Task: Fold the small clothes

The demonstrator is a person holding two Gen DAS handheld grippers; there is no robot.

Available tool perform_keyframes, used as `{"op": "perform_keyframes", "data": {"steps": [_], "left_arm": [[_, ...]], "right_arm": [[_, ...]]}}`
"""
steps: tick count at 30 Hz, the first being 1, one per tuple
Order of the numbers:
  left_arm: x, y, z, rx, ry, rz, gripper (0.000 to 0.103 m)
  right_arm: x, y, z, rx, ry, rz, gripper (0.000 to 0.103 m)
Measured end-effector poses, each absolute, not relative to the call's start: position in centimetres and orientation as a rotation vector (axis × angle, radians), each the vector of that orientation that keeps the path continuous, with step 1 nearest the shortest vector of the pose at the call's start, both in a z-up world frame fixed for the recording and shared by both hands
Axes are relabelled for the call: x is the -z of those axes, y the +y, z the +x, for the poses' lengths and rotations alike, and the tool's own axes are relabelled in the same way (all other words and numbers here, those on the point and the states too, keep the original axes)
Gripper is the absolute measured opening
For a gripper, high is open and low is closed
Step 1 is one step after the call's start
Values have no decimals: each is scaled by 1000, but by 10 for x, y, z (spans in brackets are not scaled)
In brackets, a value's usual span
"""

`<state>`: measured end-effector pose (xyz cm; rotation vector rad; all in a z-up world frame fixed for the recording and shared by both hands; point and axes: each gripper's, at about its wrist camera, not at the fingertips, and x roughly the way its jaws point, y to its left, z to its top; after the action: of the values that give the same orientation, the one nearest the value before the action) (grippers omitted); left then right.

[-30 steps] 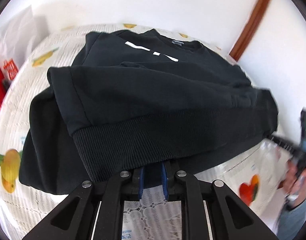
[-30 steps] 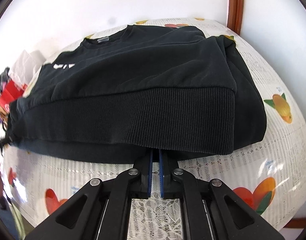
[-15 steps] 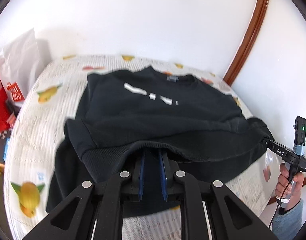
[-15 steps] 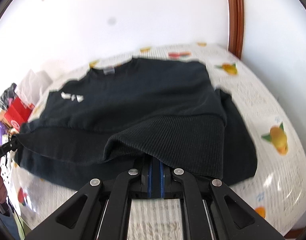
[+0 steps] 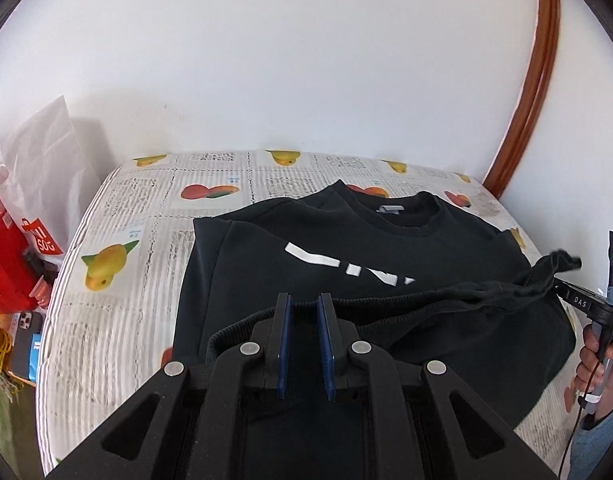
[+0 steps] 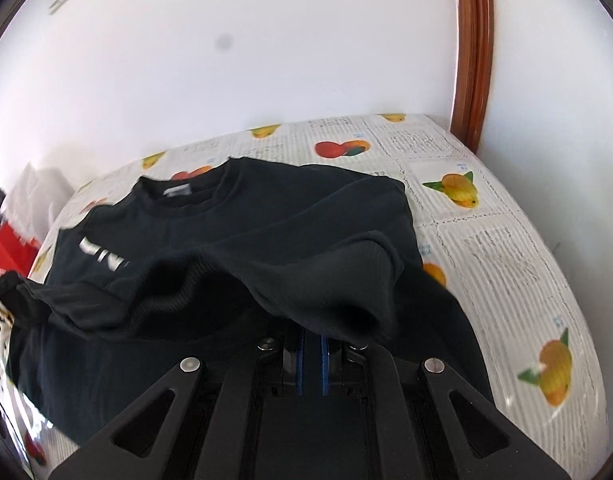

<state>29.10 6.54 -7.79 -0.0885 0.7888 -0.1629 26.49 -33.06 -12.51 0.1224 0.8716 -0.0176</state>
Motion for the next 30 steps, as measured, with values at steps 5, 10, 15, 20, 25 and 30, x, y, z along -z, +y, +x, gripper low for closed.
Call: {"op": "perform_keyframes", "data": {"steps": [5, 10, 15, 20, 25, 30], "left_arm": [[77, 75, 313, 119, 776, -96, 14], [62, 93, 312, 141, 728, -150, 49], [78, 107, 313, 125, 793, -140, 49], [106, 119, 319, 149, 894, -158, 49], [115, 126, 334, 229, 951, -259, 49], [115, 125, 346, 207, 979, -282, 27]], "right_arm": [[137, -340, 300, 96, 910, 115, 6], [135, -349, 311, 94, 901, 113, 35], [138, -349, 321, 84, 903, 62, 51], [153, -361, 338, 106, 953, 92, 51], [162, -368, 347, 84, 979, 141, 51], [166, -355, 352, 48, 995, 76, 27]]}}
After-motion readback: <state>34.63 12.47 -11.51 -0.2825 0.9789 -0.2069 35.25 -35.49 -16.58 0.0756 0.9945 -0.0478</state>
